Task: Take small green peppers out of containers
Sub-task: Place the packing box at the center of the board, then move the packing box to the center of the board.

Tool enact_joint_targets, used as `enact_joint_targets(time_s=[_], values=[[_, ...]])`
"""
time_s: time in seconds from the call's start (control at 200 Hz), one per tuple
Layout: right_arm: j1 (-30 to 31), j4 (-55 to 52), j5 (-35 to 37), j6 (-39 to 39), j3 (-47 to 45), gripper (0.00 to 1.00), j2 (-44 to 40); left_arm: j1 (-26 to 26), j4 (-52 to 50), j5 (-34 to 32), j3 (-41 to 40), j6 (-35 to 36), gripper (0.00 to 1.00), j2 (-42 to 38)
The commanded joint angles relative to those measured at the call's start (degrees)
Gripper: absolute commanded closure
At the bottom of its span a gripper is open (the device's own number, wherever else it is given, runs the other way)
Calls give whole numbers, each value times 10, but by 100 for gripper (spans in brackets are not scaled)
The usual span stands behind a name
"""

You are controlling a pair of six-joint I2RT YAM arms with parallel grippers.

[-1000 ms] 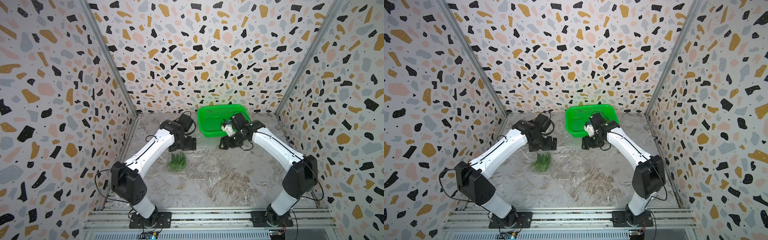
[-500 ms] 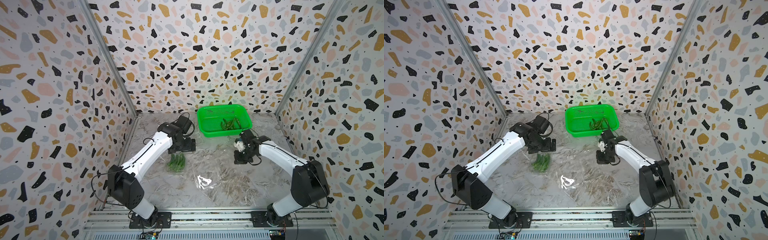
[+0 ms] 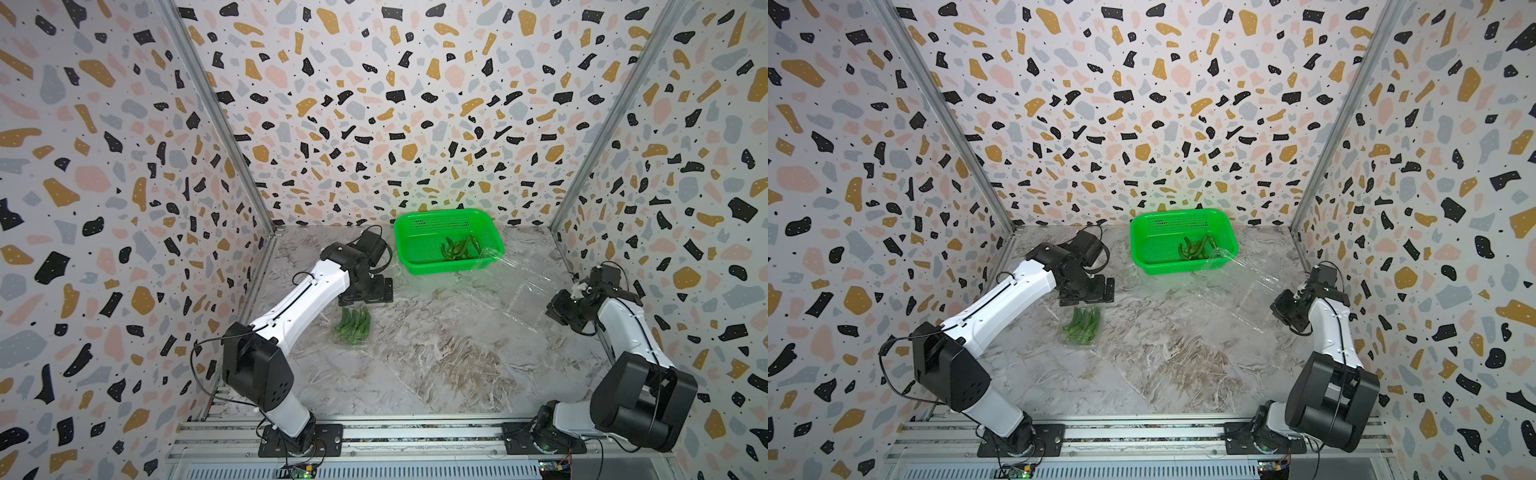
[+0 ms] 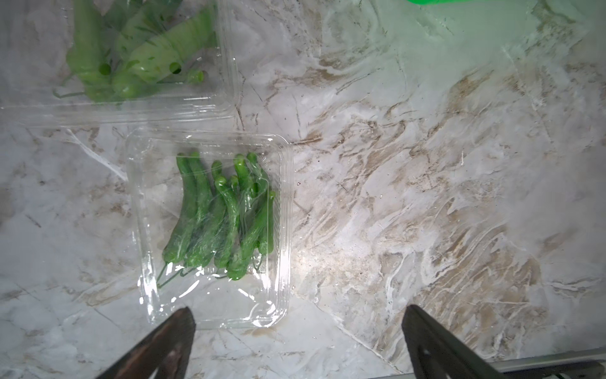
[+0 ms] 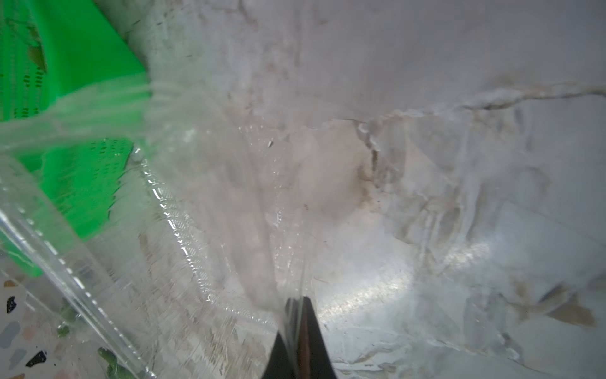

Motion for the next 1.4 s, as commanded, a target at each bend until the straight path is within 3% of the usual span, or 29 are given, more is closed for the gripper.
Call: enact_joint_targets(time_s=[0.0,0.05,0.11,0.22,0.315,0.466,0.626,0.801,0.936,1.156,1.397], values=[[5,-8,7,-10,-12,70,3,5,-26,-29,8,24,0,15],[12,-13,25,-12,-10,51,-1,11,-31,-35,7,24,0,19],[21,-28,64,-18,5,36,-11,21,-33,-43,6,21,0,21],[53,-49,132,-22,50,28,-45,49,-39,-65,6,19,1,20],[104,-48,155,-16,81,26,-80,76,-32,-76,1,23,1,19],[216,-4,118,-19,95,22,-108,113,-7,-70,-34,34,1,27],[354,5,55,-51,143,23,-28,155,58,-3,-100,29,1,19],[474,29,17,-60,172,24,56,160,108,58,-133,49,1,29],[509,35,3,-69,177,24,99,159,145,104,-172,33,1,22],[510,60,-13,-69,150,24,110,156,199,183,-234,-19,1,-10],[511,97,-61,-64,138,25,134,131,209,226,-240,-42,1,-30]])
